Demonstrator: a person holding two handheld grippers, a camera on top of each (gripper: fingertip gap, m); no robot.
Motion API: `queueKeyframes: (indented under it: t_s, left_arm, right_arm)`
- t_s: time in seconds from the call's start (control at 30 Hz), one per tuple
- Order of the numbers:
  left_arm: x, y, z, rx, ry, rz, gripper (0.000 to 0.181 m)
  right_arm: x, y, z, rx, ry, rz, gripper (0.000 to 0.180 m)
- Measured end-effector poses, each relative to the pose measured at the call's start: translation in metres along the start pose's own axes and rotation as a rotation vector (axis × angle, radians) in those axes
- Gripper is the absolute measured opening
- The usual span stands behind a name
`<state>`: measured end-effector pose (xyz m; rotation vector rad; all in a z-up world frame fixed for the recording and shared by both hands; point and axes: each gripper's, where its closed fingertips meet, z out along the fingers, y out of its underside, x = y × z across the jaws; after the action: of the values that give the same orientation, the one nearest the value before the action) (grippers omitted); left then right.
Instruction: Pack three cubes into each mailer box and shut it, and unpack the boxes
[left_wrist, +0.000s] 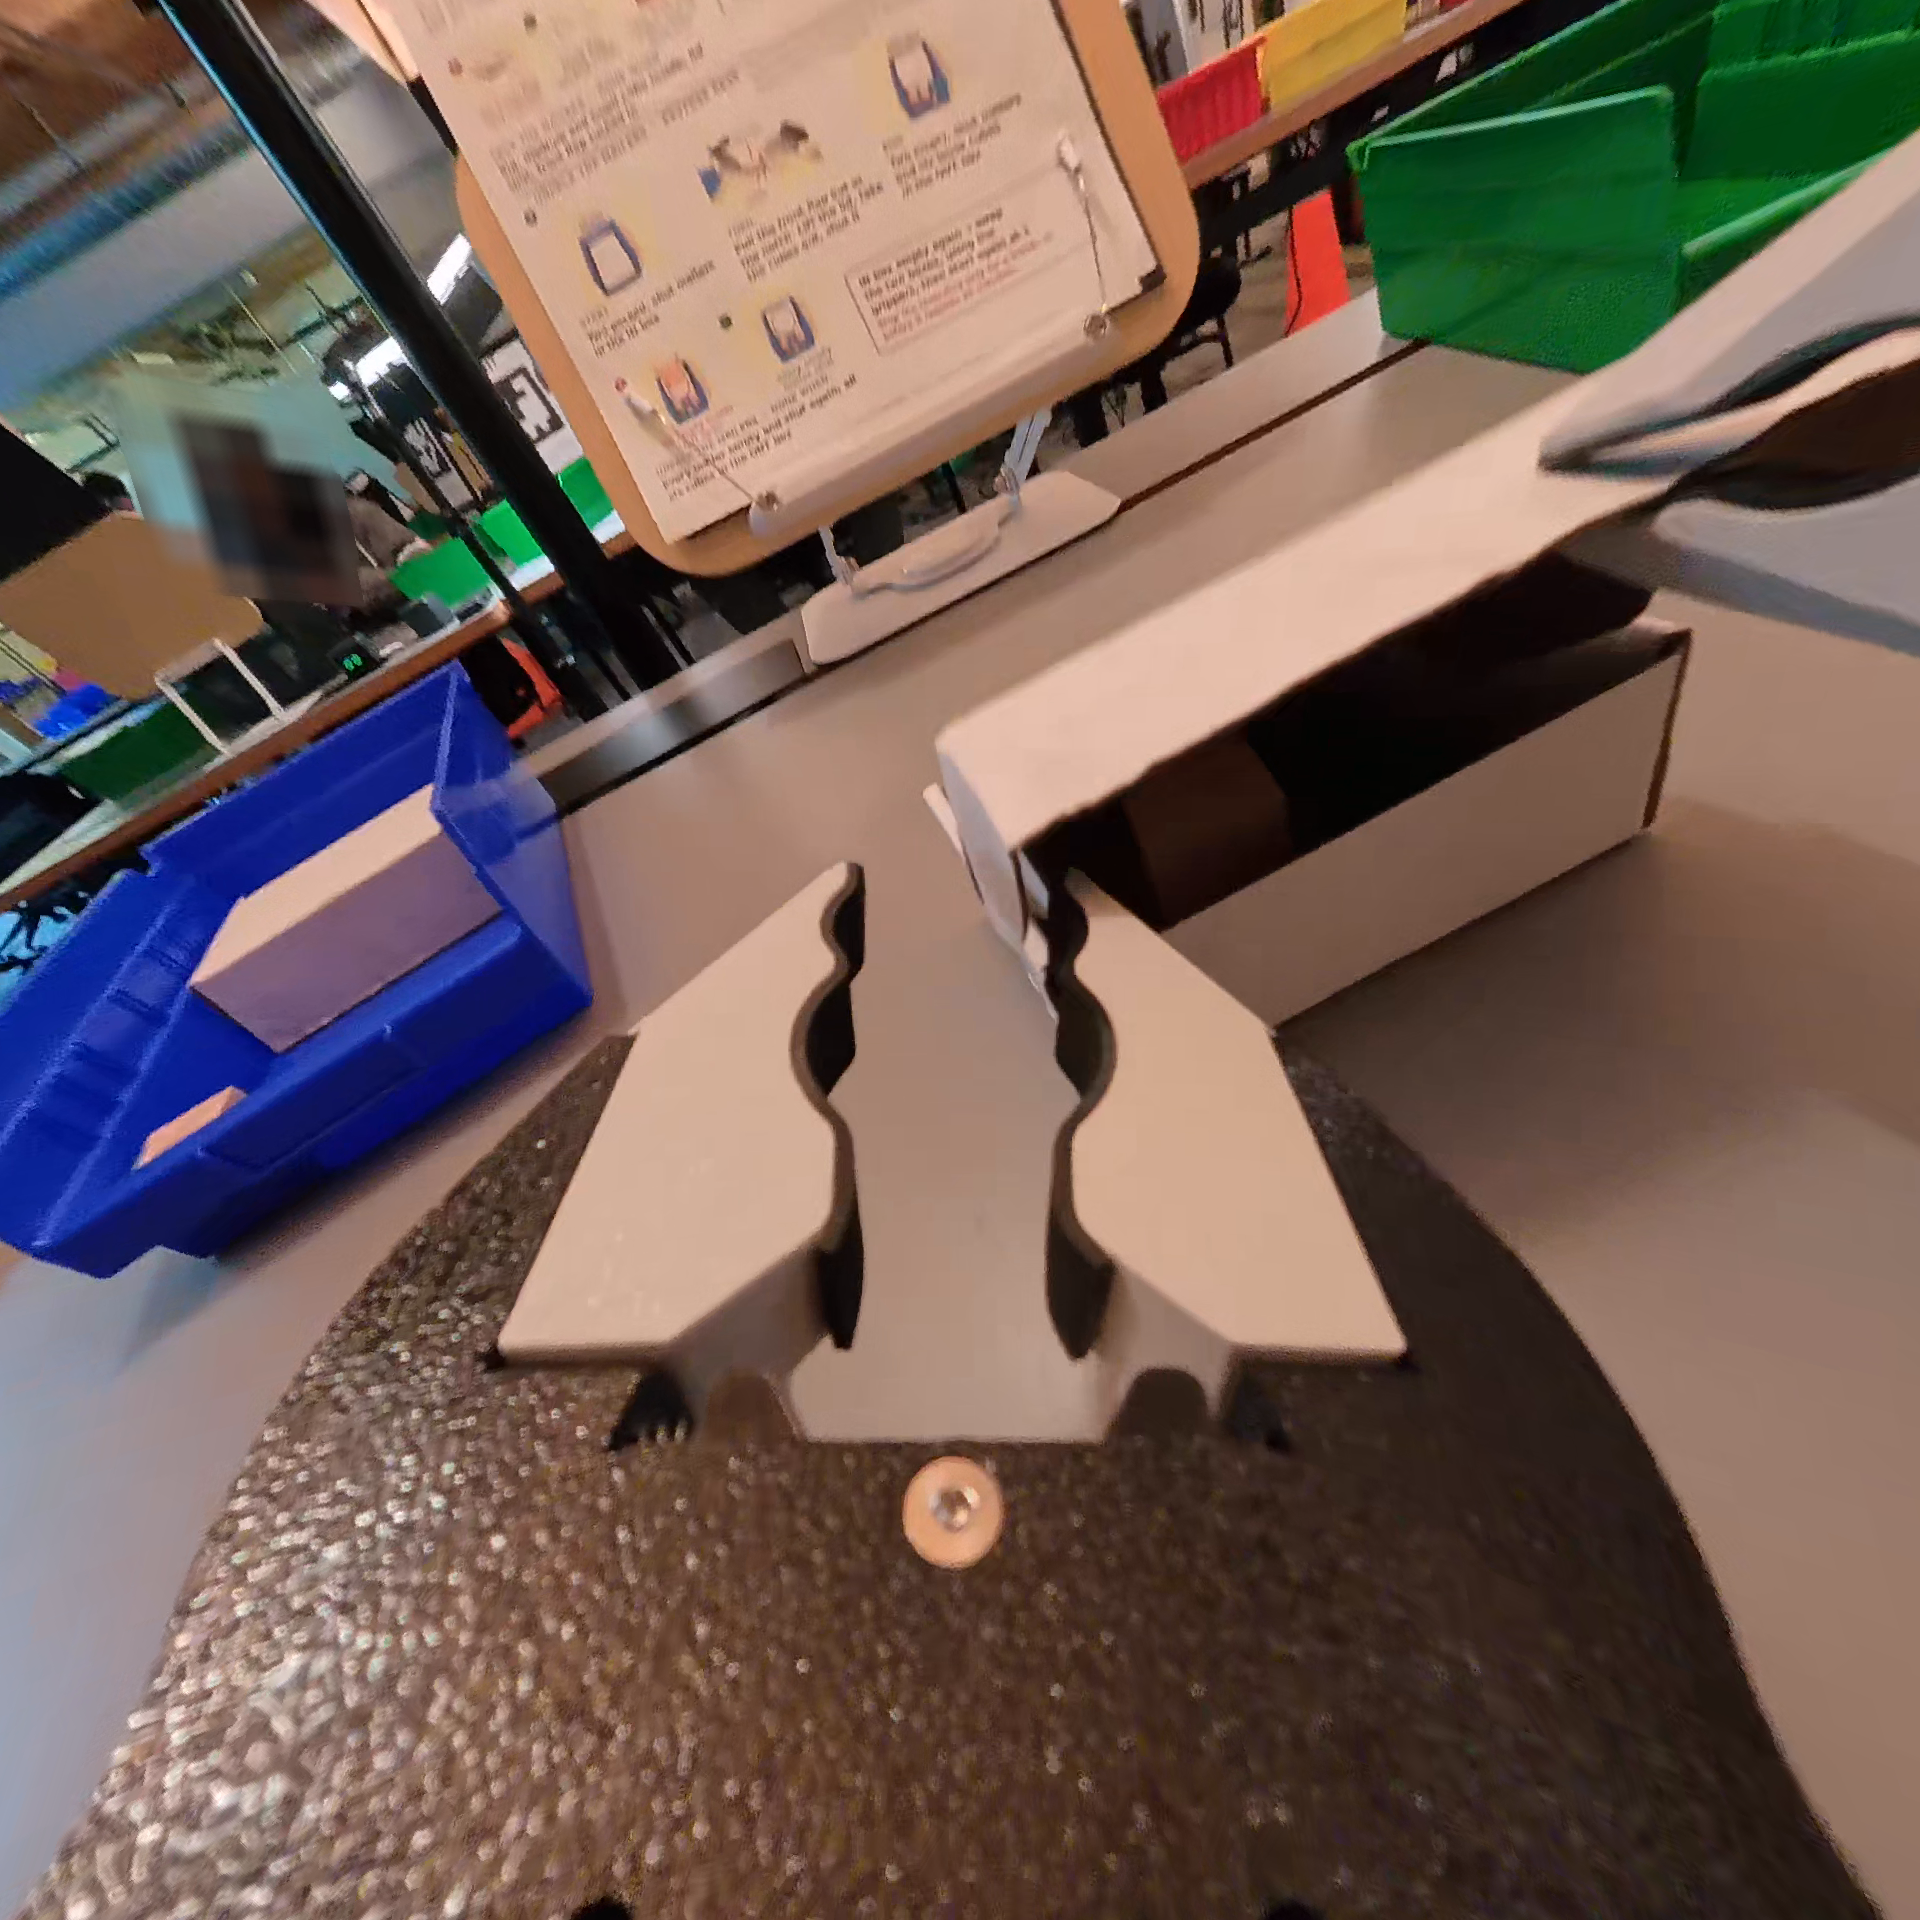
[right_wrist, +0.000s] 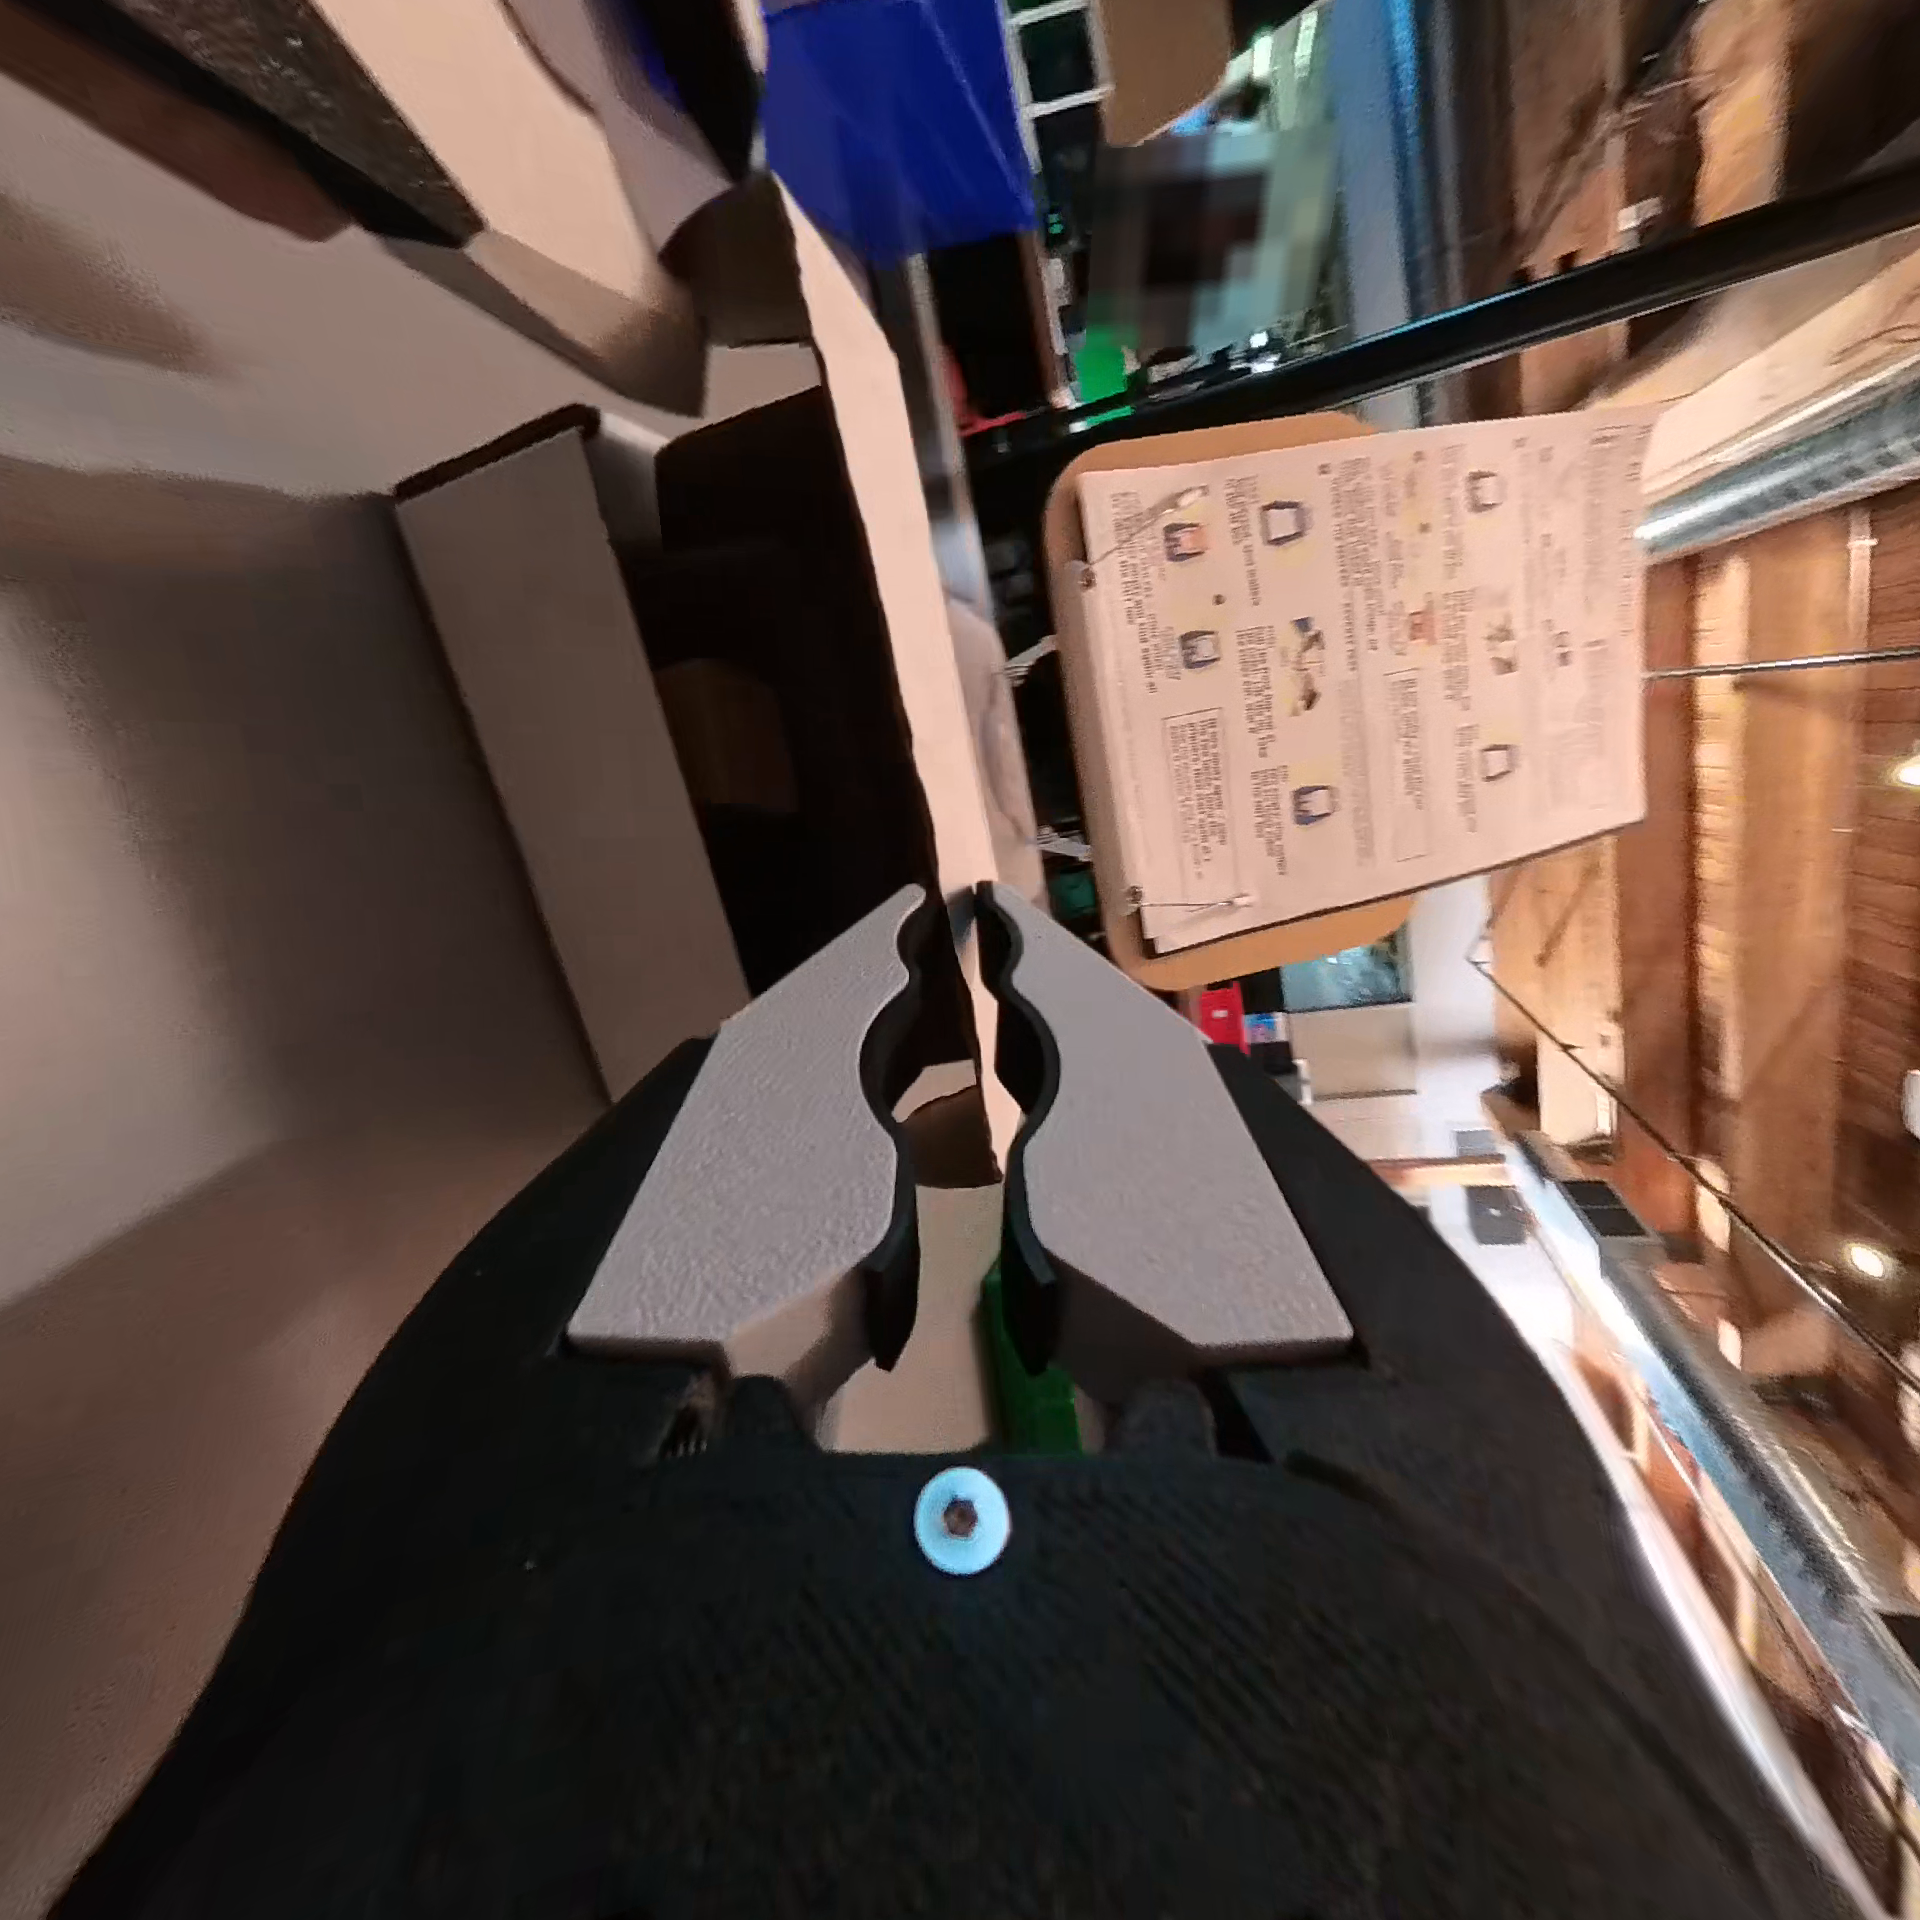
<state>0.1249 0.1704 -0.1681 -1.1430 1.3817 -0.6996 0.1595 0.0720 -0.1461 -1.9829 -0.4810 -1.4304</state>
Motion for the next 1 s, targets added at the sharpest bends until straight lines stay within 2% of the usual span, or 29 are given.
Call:
queueKeyframes:
  t_s: [0.03,0.1,0.33,0.7,0.9,1.0]
  left_arm:
    - [0.002,-0.002,-0.002,0.008,0.001,0.009,0.031]
    - [0.010,0.000,-0.006,-0.005,0.035,0.038,0.006]
    - [0.027,0.032,-0.010,-0.180,0.147,0.134,0.007]
    - [0.038,0.042,-0.003,-0.267,0.317,-0.194,0.009]
    - [0.037,0.047,0.003,-0.297,0.312,-0.137,0.012]
    - [0.047,0.045,-0.002,-0.307,0.435,-0.191,0.028]
  right_arm:
    - [-0.004,0.000,-0.002,-0.003,-0.035,-0.004,0.004]
    - [-0.009,0.002,-0.005,-0.009,-0.057,-0.003,0.004]
    - [-0.039,0.011,-0.005,-0.043,-0.150,-0.004,0.003]
    - [-0.049,0.013,0.001,-0.022,-0.166,0.063,0.003]
    - [-0.052,0.016,0.006,-0.013,-0.138,0.094,0.007]
    - [-0.053,0.021,0.008,-0.044,-0.118,0.072,0.008]
